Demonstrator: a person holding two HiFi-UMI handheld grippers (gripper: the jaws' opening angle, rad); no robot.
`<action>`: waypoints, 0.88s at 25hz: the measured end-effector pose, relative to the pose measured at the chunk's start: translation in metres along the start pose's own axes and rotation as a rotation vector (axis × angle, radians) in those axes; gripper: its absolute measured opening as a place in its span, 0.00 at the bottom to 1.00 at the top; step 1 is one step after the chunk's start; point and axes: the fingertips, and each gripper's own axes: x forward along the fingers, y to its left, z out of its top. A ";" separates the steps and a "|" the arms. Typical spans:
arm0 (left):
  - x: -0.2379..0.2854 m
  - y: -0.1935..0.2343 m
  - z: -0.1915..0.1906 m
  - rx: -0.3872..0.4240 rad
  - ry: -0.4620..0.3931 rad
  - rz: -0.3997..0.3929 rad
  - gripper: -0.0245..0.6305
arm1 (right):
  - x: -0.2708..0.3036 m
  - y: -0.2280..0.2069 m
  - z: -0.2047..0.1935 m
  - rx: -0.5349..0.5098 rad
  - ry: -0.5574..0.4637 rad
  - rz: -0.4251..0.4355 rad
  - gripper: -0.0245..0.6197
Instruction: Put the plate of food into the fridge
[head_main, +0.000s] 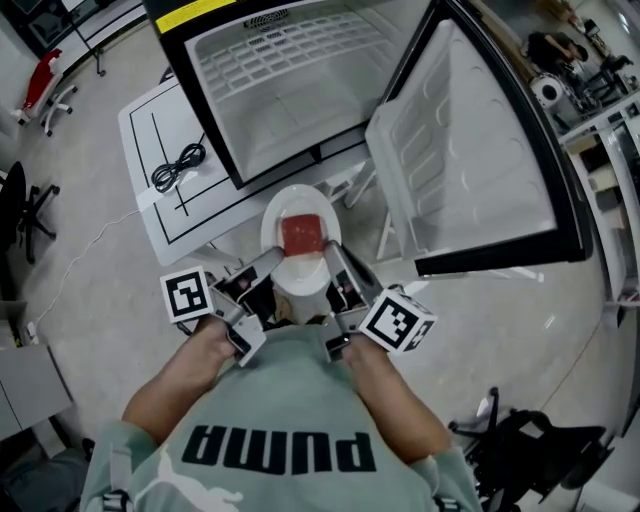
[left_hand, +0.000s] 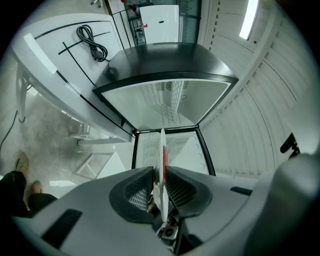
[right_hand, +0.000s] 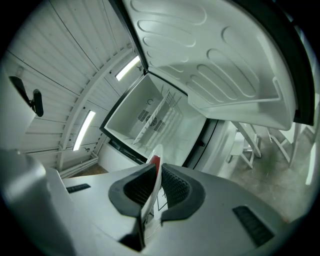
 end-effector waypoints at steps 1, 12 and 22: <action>0.000 0.001 0.003 0.002 0.002 -0.002 0.15 | 0.003 0.000 0.001 -0.004 -0.004 -0.001 0.10; 0.013 0.003 0.028 0.015 0.025 -0.014 0.15 | 0.024 -0.002 0.013 -0.019 -0.041 -0.036 0.10; 0.053 0.015 0.053 0.028 0.013 0.004 0.15 | 0.052 -0.031 0.040 0.012 -0.042 -0.060 0.10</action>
